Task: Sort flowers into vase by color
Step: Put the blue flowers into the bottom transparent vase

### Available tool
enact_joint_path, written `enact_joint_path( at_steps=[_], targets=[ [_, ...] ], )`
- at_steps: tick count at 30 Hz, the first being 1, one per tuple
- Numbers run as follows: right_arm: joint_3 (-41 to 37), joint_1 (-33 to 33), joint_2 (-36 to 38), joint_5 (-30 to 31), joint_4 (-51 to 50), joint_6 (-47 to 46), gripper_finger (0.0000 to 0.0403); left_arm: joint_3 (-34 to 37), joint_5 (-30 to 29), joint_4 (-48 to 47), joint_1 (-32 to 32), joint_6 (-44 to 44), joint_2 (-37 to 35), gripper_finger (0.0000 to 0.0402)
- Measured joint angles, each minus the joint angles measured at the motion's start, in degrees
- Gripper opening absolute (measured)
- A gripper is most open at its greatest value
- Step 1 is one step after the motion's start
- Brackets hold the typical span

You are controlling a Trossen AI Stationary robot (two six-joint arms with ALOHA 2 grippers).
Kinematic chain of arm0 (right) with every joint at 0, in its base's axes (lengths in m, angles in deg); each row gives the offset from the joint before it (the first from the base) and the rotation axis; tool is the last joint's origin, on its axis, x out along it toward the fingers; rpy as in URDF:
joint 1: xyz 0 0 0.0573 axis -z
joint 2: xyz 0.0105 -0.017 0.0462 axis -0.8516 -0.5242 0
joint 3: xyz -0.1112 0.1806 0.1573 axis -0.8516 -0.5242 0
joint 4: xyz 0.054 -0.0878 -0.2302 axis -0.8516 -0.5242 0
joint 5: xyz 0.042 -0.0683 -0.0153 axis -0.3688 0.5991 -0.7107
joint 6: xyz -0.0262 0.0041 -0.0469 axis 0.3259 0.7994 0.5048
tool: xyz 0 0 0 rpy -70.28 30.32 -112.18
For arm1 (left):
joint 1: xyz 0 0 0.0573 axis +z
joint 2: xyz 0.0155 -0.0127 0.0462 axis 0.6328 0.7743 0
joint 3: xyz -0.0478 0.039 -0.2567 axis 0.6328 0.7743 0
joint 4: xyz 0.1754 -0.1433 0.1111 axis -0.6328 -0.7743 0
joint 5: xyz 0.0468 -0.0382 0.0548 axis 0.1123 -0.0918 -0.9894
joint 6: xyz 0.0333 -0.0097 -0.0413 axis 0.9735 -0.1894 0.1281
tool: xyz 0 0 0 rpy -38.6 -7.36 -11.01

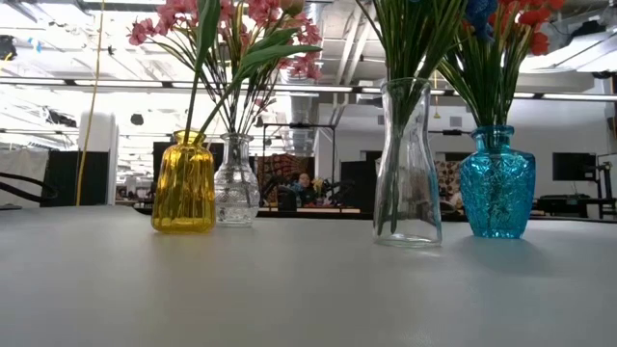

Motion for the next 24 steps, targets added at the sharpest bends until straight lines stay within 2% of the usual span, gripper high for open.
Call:
enact_joint_path(
  at_steps=[4, 10, 24],
  targets=[
    [0.0, 0.0, -0.7, 0.0, 0.1, 0.0, 0.0044, 0.0, -4.2, 9.2, 0.7, 6.0, -0.4, 0.0134],
    [0.0, 0.4, -2.1, 0.0, 0.0, 0.1, 0.0044, 0.0, -4.3, 19.3, 2.3, 13.0, 0.0, 0.0132],
    [0.0, 2.2, -4.0, 0.1, 0.7, 0.7, 0.0044, 0.0, 0.2, 27.9, 4.9, 16.4, 0.0, 0.0132]
  ],
)
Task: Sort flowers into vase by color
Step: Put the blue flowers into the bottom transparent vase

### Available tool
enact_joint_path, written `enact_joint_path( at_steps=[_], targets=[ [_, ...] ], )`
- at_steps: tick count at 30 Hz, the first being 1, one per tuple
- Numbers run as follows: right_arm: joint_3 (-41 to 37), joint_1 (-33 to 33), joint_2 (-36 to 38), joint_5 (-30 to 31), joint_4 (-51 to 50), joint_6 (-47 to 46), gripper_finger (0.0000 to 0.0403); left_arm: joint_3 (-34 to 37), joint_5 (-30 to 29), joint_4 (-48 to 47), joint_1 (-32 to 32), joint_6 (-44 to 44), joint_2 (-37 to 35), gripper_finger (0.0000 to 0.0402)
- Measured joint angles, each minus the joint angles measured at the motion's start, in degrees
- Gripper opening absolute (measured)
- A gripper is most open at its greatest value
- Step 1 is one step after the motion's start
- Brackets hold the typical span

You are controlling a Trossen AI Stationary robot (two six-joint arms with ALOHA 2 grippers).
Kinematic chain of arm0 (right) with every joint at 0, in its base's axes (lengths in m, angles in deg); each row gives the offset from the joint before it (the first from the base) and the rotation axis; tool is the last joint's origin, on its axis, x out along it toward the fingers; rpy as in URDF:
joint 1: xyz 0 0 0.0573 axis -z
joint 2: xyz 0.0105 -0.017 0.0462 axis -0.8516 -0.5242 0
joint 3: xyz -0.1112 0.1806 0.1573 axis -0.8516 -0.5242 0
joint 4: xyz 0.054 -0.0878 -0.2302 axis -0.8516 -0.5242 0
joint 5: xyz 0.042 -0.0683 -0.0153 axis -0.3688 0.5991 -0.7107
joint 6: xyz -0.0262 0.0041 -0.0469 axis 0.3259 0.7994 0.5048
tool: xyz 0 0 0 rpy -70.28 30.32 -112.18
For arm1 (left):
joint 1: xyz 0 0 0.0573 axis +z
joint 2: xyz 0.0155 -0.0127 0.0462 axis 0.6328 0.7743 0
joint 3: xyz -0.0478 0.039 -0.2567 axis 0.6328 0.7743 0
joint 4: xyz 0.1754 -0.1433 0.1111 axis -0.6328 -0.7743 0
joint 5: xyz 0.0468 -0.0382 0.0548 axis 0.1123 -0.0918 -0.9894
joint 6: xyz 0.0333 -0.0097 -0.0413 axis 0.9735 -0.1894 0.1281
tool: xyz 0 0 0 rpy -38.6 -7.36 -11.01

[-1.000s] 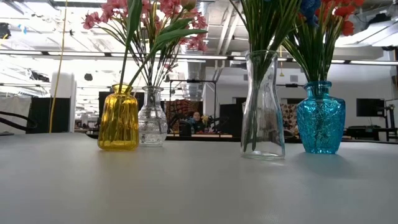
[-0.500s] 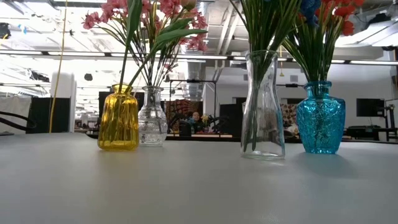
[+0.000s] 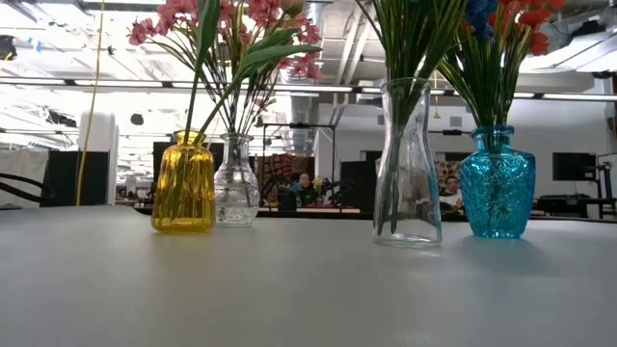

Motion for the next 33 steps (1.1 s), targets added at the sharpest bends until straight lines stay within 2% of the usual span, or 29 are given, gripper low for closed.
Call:
enact_joint_path(
  at_steps=[13, 19, 23, 29, 33],
  targets=[
    [0.0, 0.5, 0.0, -0.1, 0.1, 0.0, 0.0049, 0.0, 0.3, 5.7, 0.7, 0.2, 0.0, 0.0132],
    [0.0, 0.5, 0.0, -0.1, 0.1, 0.0, 0.005, 0.0, 3.8, 5.6, 1.8, -2.1, 0.0, 0.0127],
    [0.0, 0.5, 0.0, -0.2, 0.1, 0.0, 0.0051, 0.0, 4.1, 5.6, 2.4, -2.7, 0.0, 0.0096],
    [0.0, 0.5, 0.0, -0.2, 0.0, 0.0, 0.0051, 0.0, 4.3, 5.4, 2.4, -2.7, 0.0, 0.0021],
    [0.0, 0.5, 0.0, -0.2, 0.0, 0.0, 0.0056, 0.0, 4.4, 5.3, 2.4, -2.5, 0.0, 0.0011]
  ],
)
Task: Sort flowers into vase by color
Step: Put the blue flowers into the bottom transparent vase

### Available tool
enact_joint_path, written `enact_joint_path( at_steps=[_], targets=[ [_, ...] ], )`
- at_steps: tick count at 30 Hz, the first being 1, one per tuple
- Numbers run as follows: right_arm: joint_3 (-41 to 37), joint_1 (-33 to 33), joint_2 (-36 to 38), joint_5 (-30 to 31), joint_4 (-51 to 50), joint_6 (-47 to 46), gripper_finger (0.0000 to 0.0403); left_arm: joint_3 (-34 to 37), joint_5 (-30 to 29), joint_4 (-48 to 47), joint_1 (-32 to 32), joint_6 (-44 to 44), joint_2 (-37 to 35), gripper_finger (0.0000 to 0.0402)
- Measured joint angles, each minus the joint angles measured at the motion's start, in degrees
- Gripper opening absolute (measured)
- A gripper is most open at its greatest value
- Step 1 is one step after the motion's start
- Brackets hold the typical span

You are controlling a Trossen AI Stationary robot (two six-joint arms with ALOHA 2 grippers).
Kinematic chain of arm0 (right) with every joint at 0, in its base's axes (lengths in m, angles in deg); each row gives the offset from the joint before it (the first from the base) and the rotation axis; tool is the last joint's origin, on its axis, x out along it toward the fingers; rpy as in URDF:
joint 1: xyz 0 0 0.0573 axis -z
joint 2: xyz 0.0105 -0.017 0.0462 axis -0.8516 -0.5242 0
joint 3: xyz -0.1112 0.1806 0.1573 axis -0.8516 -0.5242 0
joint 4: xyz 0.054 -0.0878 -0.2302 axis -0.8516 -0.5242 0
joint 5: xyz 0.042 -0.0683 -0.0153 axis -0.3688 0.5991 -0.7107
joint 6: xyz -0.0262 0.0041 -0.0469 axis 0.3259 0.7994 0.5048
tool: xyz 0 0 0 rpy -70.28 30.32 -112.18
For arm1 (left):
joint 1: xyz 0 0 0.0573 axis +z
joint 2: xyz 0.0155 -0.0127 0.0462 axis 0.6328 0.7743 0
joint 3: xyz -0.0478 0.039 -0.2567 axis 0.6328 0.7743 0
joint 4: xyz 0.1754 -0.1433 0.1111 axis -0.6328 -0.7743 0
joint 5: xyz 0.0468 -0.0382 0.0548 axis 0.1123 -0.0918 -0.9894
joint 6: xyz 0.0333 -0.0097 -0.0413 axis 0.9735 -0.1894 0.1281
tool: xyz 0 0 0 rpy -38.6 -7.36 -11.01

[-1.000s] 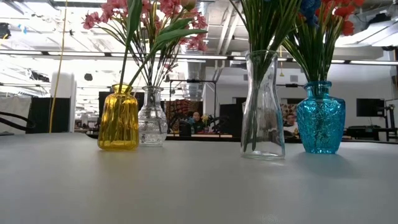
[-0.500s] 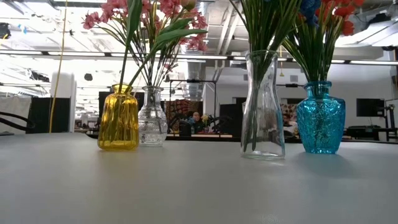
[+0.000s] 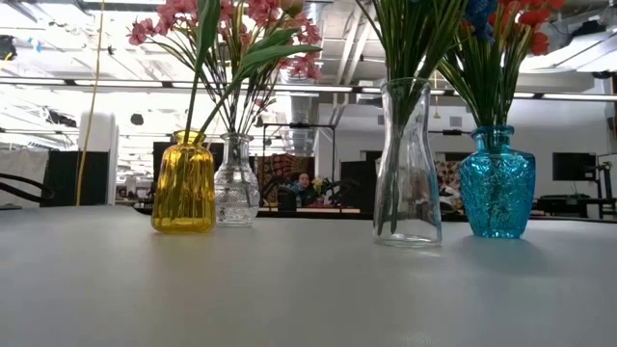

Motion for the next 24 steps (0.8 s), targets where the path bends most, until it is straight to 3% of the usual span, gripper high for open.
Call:
enact_joint_path(
  at_steps=[14, 20, 24],
  targets=[
    [0.0, -2.7, 3.4, 0.2, -0.4, 0.0, 0.0195, 0.0, -1.6, -8.4, 0.0, -1.8, 0.0, 0.0013],
    [0.0, -7.9, 10.5, 0.2, -10.0, 1.9, 0.0196, 0.0, -1.1, -15.0, 0.0, -5.8, 0.0, 0.0012],
    [-0.7, -11.2, 15.8, 0.2, -17.6, -2.9, 0.0179, 0.0, 0.6, -19.8, 0.0, -8.9, 0.0, 0.0012]
  ],
)
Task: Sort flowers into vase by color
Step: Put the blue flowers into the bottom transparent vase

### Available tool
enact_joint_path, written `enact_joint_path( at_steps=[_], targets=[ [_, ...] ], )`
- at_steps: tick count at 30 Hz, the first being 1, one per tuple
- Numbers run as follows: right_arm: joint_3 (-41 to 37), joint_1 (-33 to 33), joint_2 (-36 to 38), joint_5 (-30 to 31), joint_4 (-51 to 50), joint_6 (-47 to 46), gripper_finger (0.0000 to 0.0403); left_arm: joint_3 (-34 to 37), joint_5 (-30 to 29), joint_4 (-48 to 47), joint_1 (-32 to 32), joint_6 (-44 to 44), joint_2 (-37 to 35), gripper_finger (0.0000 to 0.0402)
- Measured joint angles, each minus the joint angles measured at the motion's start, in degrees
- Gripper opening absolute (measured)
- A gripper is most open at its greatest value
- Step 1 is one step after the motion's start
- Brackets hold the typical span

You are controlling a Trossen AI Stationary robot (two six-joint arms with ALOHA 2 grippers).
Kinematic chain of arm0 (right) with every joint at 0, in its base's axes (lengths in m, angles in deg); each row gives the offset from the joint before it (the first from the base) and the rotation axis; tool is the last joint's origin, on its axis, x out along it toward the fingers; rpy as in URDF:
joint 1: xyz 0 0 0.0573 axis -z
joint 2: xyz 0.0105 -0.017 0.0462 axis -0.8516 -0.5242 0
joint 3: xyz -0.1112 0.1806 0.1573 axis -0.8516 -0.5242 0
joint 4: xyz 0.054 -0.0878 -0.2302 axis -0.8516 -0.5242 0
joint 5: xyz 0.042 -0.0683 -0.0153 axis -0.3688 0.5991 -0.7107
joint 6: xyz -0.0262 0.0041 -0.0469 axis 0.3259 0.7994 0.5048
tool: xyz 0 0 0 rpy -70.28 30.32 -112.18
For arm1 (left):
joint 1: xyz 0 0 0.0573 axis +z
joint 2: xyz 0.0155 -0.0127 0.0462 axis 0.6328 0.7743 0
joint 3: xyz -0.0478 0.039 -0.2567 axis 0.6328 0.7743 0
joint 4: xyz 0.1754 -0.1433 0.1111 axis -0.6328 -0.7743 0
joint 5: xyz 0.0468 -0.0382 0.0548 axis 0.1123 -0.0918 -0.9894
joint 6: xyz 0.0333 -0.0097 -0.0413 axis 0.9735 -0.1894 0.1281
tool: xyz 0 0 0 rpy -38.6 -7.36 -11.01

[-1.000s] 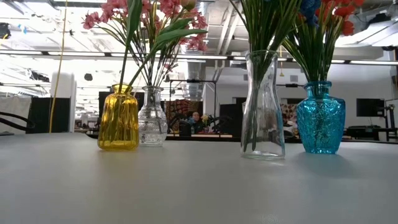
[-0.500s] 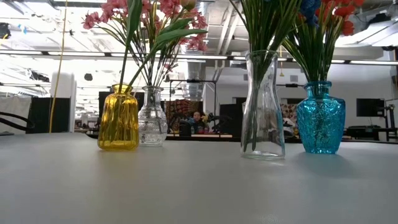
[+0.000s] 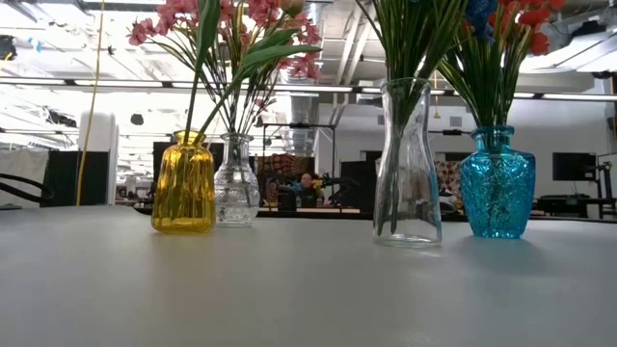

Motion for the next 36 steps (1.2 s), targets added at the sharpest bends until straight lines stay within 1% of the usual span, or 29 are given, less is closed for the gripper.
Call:
enact_joint_path(
  at_steps=[2, 6, 10, 15, 18, 20, 24, 26, 31, 36],
  targets=[
    [-2.3, -0.7, 2.5, 0.0, -2.7, -2.8, 0.0167, 0.0, 2.0, -1.3, 0.0, -1.9, 0.0, 0.0012],
    [-10.1, -1.0, 7.3, 0.2, -2.4, -7.1, 0.0139, 0.0, 8.7, -2.5, 0.0, -6.4, 0.0, 0.0012],
    [-19.0, -1.0, 11.2, 0.2, 3.3, -8.2, 0.0107, 0.0, 15.7, -3.2, 0.0, -10.9, 0.0, 0.0012],
    [-27.9, -1.0, 16.0, -1.1, 10.6, -8.5, 0.0071, 0.0, 23.6, -4.1, -0.1, -15.4, 0.0, 0.0012],
    [-32.4, -1.0, 17.7, -1.8, 13.4, -9.2, 0.0051, 0.0, 27.0, -5.6, -0.3, -16.3, 0.0, 0.0012],
    [-35.1, -1.0, 18.5, -3.1, 15.1, -9.2, 0.004, 0.0, 28.0, -7.8, -0.8, -15.8, 0.0, 0.0012],
    [-39.9, -1.0, 19.6, -5.8, 19.7, -9.3, 0.0029, 0.0, 27.5, -13.0, -2.4, -13.2, 0.0, 0.0012],
    [-41.6, -1.0, 19.7, -5.8, 21.2, -9.3, 0.0029, 0.0, 24.9, -15.3, -3.4, -11.4, 0.0, 0.0012],
    [-45.6, -1.0, 19.7, -5.9, 26.5, -9.2, 0.0037, 0.0, 15.7, -18.6, -5.2, -8.8, 0.6, 0.0012],
    [-50.6, -0.3, 19.5, -5.9, 33.5, -9.1, 0.0036, -0.1, 12.7, -17.7, -5.5, -7.8, 3.7, 0.0012]
  ],
)
